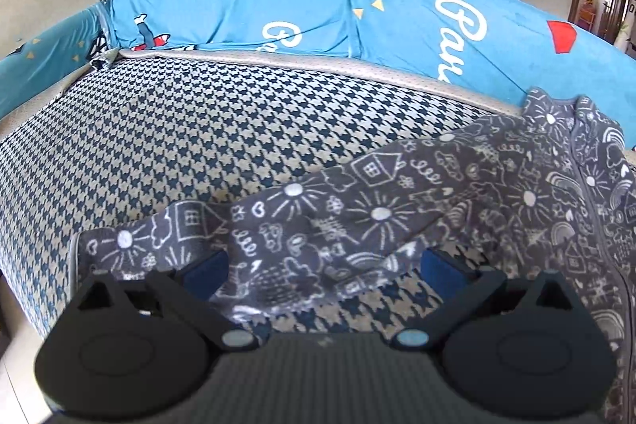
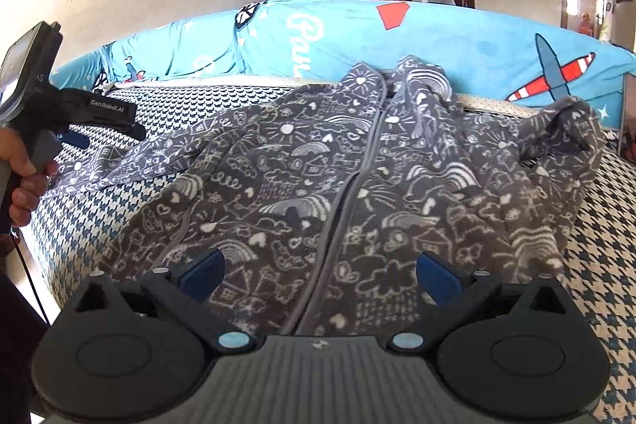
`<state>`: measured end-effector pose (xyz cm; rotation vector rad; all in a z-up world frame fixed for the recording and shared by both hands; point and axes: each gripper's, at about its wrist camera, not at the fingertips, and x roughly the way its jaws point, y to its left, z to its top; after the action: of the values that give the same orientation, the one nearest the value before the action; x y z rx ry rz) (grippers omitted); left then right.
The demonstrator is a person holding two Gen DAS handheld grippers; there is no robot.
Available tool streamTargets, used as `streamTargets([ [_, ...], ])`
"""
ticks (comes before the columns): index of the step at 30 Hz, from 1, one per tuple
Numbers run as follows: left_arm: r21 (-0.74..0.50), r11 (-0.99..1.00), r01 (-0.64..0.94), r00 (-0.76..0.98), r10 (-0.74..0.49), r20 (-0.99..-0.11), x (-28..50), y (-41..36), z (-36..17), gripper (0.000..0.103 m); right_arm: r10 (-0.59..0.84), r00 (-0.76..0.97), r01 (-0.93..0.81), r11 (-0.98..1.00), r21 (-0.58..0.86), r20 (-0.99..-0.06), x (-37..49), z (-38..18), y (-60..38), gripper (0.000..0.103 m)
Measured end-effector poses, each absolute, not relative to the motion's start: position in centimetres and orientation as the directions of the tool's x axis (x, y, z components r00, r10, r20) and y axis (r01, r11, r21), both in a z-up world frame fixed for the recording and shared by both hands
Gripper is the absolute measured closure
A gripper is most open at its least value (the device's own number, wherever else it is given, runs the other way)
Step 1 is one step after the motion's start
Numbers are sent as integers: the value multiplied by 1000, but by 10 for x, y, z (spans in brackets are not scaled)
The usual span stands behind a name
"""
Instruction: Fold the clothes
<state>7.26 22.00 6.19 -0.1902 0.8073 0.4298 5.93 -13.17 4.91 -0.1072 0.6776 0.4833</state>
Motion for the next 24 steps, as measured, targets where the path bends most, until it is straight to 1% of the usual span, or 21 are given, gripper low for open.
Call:
streamTargets([
  [4, 17, 918, -395, 626, 282, -727, 80, 202, 60, 0, 385, 699, -430, 900, 76, -603, 65, 61, -156, 0],
  [9, 19, 943, -332, 630, 237, -740, 92, 175, 54, 0, 263, 761, -308, 951, 26, -593, 89, 74, -207, 0],
  [13, 25, 964, -263, 649, 196, -735, 99, 149, 50, 0, 185, 755, -189, 980, 61, -629, 114, 72, -248, 0],
  [16, 31, 974, -224, 654, 173, -736, 104, 133, 46, 0, 173, 728, -126, 985, 118, -664, 130, 63, -267, 0],
  [20, -2, 982, -190, 647, 124, -752, 111, 119, 38, 0, 158, 725, -96, 987, 128, -671, 144, 55, -274, 1],
  [21, -14, 983, -182, 644, 109, -757, 112, 116, 36, 0, 154, 724, -95, 988, 125, -672, 147, 54, -274, 1],
  [24, -28, 986, -166, 639, 86, -765, 114, 111, 32, 0, 139, 710, -83, 990, 114, -690, 157, 46, -273, 12],
])
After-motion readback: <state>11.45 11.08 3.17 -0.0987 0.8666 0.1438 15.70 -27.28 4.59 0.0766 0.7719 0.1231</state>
